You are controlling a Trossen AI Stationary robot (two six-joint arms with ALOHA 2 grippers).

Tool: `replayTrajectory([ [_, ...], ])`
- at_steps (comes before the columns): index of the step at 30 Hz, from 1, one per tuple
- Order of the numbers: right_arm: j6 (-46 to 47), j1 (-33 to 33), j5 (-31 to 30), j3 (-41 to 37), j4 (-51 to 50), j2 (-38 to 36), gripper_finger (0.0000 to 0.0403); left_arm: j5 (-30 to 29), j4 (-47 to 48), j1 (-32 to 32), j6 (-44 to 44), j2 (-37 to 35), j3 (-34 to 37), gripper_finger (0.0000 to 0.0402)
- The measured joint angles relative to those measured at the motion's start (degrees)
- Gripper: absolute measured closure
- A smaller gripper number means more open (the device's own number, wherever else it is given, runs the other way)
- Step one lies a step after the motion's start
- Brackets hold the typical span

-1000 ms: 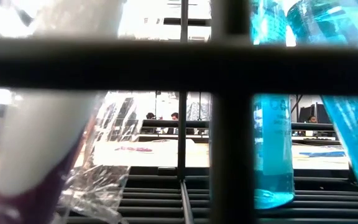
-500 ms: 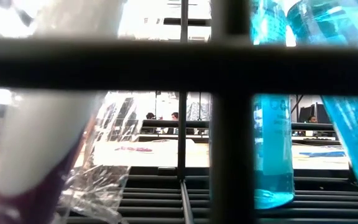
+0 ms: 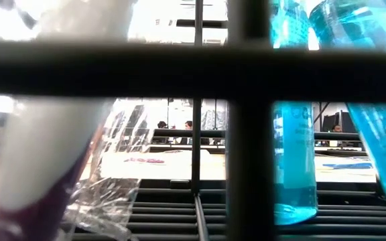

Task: Pick & Place toothbrushing station
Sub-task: Put the green toothbrush into the black mesh organizer

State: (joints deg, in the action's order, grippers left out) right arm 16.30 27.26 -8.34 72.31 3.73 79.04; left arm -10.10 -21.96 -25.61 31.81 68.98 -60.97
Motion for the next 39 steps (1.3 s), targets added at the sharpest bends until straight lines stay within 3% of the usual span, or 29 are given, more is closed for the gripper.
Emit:
replayTrajectory([
  [7,-1.51,5.65,-4.00,-1.61,-4.62,-0.50,0.0392,-5.65,0.11,-1.15,0.84,3.21,0.00,0.0202],
  [11,-1.38,8.19,-4.00,-6.72,-0.51,-0.48,0.0392,-10.07,-0.10,-1.15,1.83,4.37,0.00,0.0202],
  [17,-1.36,11.76,-3.74,-16.46,15.53,-1.57,0.0392,-18.42,-0.17,-1.17,4.27,5.02,0.02,0.0202],
  [24,-3.11,15.88,-3.78,-22.88,16.51,-4.36,0.0385,-26.85,-0.14,-1.15,5.95,5.02,0.02,0.0202],
  [30,-7.85,17.58,-3.56,-26.26,20.16,-6.24,0.0388,-29.07,-0.07,-1.22,7.79,5.02,0.02,0.0202],
  [39,-10.95,12.56,6.60,-34.22,32.31,-5.70,0.0387,-32.67,0.00,-2.48,10.95,5.02,0.02,0.0202],
])
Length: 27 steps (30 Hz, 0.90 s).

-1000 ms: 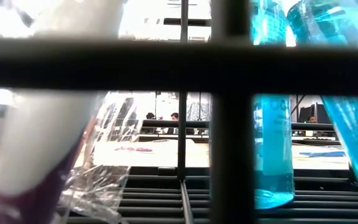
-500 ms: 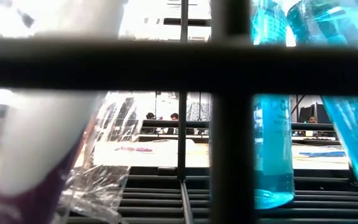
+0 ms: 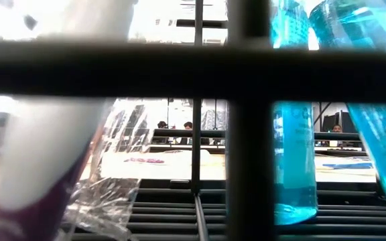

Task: Pick & Place toothbrushing station
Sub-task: Put the green toothbrush into the black mesh organizer

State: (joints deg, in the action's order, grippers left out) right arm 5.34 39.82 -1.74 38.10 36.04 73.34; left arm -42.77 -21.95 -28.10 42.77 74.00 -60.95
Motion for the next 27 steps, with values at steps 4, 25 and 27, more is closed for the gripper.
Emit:
replayTrajectory([
  [4,-5.75,-1.69,4.50,-0.12,0.55,0.00,0.0388,-0.89,0.02,0.02,1.26,0.00,0.00,0.0202],
  [25,-4.76,-7.49,19.31,5.45,3.65,10.49,0.0389,-0.87,0.13,-0.09,0.70,0.00,0.00,0.0202],
  [27,-4.74,-8.09,19.28,5.53,3.69,10.10,0.0389,-0.84,0.11,-0.46,0.59,0.00,0.00,0.0202],
])
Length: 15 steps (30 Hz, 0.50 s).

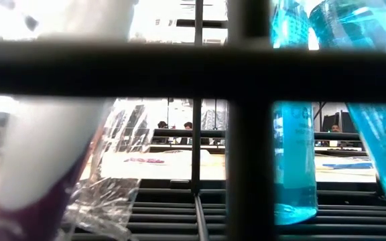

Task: Pick & Place toothbrushing station
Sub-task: Put the green toothbrush into the black mesh organizer

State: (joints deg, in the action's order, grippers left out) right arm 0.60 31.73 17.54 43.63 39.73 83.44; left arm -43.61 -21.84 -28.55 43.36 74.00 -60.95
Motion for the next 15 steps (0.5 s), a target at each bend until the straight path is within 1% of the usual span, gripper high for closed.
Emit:
replayTrajectory([
  [4,-0.10,-1.14,0.02,0.01,-1.39,0.43,0.0389,0.01,0.02,-0.68,-0.30,0.00,0.00,0.0202],
  [8,0.15,-1.41,0.15,-0.10,-1.19,3.39,0.0389,0.00,0.02,-1.14,-0.93,0.00,0.00,0.0202],
  [15,2.40,-1.36,0.46,0.03,2.92,6.90,0.0389,-0.01,0.04,-1.14,-1.08,0.00,0.00,0.0202],
])
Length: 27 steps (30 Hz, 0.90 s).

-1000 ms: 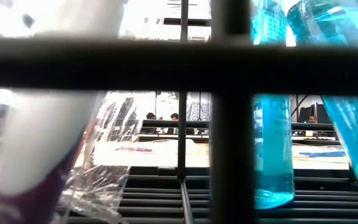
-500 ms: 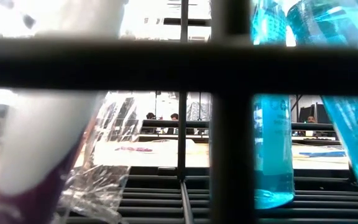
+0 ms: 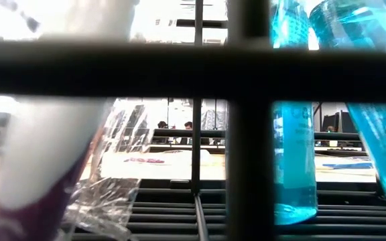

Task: Pick & Place toothbrushing station
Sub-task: Put the green toothbrush into the black mesh organizer

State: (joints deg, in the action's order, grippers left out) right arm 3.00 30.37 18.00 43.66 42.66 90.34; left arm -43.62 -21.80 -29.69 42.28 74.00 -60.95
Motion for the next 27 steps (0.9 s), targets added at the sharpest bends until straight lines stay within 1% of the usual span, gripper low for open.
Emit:
replayTrajectory([
  [6,-0.23,0.00,0.00,-0.02,-0.44,0.99,0.0388,-0.02,-0.02,0.01,0.00,0.00,0.00,0.0202],
  [10,-0.81,0.05,0.09,-0.13,-0.06,3.03,0.0388,-0.02,-0.01,0.02,-0.14,0.00,0.00,0.0202],
  [16,0.00,0.35,0.93,-0.02,4.15,6.92,0.0388,-0.02,-0.03,0.02,-0.31,0.00,0.00,0.0202],
  [19,0.68,-0.05,1.35,-0.02,6.48,7.55,0.0387,-0.02,-0.02,0.02,-0.26,0.00,0.00,0.0202],
  [27,-1.59,-0.92,0.35,0.00,-0.10,7.55,0.0386,-0.02,0.00,0.02,-0.09,0.00,0.00,0.0202],
])
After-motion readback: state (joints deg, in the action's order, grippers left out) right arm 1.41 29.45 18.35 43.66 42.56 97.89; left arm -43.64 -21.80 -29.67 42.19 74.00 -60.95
